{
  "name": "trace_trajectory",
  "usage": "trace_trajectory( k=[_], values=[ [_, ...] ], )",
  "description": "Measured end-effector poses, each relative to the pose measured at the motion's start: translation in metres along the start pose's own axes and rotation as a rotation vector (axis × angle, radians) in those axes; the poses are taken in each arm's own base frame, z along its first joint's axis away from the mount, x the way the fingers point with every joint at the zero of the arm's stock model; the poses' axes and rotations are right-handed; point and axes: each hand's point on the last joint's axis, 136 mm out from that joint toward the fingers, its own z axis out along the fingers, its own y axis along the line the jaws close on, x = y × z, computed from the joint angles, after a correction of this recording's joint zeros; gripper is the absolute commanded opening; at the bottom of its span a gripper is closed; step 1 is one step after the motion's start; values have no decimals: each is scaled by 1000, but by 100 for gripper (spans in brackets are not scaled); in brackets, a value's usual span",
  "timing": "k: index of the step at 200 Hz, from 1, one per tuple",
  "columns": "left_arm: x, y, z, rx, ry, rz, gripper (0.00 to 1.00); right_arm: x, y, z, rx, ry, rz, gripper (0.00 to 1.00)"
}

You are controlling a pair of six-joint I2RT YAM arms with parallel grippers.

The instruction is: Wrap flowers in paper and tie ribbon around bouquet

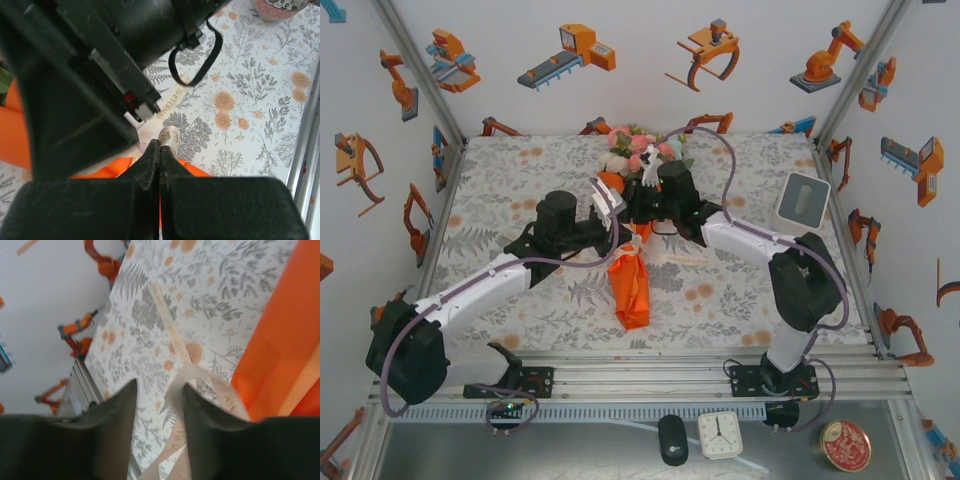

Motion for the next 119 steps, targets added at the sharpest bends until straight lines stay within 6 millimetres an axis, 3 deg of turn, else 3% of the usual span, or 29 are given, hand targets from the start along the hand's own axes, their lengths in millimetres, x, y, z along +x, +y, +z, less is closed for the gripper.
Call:
trace_trajectory(
  k=[17, 54, 67, 82, 93, 119],
  values=[
    [0, 1, 0, -9, -2, -4, 1, -5, -2, -13, 8, -12, 3, 49],
    [7, 14, 4, -68, 18, -37, 0, -45, -6, -71, 49, -119, -17, 48],
    [12, 19, 7, -89, 30, -58, 0, -51, -7, -89, 57, -151, -37, 47],
    [18, 26, 11, -115, 45, -88, 0, -39, -12, -105, 62, -168, -82, 50],
    [21, 32, 13, -135, 53, -109, 0, -17, -17, -112, 54, -157, -129, 54],
    [21, 41, 13, -161, 43, -140, 0, 34, -24, -105, 8, -80, -205, 62]
  ],
)
